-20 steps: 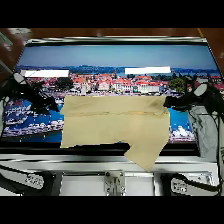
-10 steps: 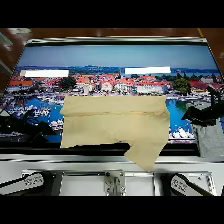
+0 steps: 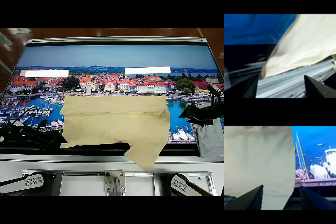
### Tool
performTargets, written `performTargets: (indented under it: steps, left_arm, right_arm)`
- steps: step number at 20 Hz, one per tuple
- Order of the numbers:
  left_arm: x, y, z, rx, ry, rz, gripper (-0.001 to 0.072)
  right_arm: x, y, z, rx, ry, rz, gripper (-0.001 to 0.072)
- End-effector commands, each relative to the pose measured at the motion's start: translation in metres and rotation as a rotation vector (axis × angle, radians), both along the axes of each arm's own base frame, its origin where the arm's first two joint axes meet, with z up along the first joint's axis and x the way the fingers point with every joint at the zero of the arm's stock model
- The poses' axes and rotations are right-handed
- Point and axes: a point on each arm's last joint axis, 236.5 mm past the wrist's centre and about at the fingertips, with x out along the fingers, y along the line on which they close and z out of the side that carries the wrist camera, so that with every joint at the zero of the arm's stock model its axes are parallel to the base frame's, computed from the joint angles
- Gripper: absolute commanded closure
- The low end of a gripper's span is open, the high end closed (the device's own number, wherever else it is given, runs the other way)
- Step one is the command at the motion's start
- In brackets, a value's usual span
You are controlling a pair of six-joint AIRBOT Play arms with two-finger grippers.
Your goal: Fold the shirts.
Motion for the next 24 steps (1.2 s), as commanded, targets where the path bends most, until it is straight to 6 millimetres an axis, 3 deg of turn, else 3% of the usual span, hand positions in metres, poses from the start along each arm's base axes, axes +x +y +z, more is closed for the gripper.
performTargets:
  steps: [1, 2, 3, 4, 5, 6, 11, 14, 17, 20, 21, 23, 24]
  left_arm:
    - [0.015, -0.006, -0.014, 0.021, -0.045, 0.029, 0.0194]
    - [0.023, -0.007, -0.015, 0.026, -0.065, 0.052, 0.0382]
    - [0.029, -0.008, -0.014, 0.023, -0.079, 0.074, 0.0517]
    - [0.033, -0.009, -0.013, 0.017, -0.086, 0.089, 0.0587]
    - [0.034, -0.009, -0.013, 0.015, -0.088, 0.093, 0.0595]
    - [0.032, -0.010, -0.011, 0.008, -0.089, 0.083, 0.0671]
    - [0.025, -0.017, -0.002, -0.034, -0.100, 0.024, 0.0672]
    - [0.029, -0.015, 0.003, -0.021, -0.130, 0.025, 0.0672]
    - [0.031, -0.014, 0.009, -0.015, -0.153, 0.023, 0.0672]
    - [0.033, -0.014, 0.011, -0.011, -0.165, 0.023, 0.0672]
    - [0.033, -0.014, 0.011, -0.010, -0.163, 0.024, 0.0672]
    - [0.032, -0.014, 0.012, -0.012, -0.158, 0.028, 0.0672]
    - [0.033, -0.014, 0.012, -0.012, -0.159, 0.028, 0.0672]
  right_arm:
    - [0.000, 0.002, 0.001, 0.015, 0.002, -0.014, 0.0149]
    - [-0.001, 0.003, 0.001, 0.018, 0.007, -0.015, 0.0149]
    - [-0.003, 0.004, 0.001, 0.021, 0.015, -0.013, 0.0149]
    - [-0.008, 0.006, -0.003, 0.027, 0.037, -0.007, 0.0149]
    - [-0.015, 0.008, -0.008, 0.033, 0.062, -0.004, 0.0149]
    - [-0.026, 0.012, -0.018, 0.047, 0.099, 0.000, 0.0149]
    - [-0.094, 0.058, -0.075, 0.198, 0.292, 0.031, 0.0148]
    - [-0.124, 0.063, -0.101, 0.185, 0.359, 0.031, 0.0148]
    - [-0.125, 0.071, -0.122, 0.191, 0.333, -0.039, 0.0149]
    - [-0.114, 0.080, -0.131, 0.225, 0.274, -0.107, 0.0153]
    - [-0.110, 0.081, -0.132, 0.230, 0.255, -0.120, 0.0232]
    - [-0.104, 0.080, -0.133, 0.225, 0.233, -0.134, 0.0279]
    - [-0.103, 0.081, -0.133, 0.228, 0.228, -0.130, 0.0464]
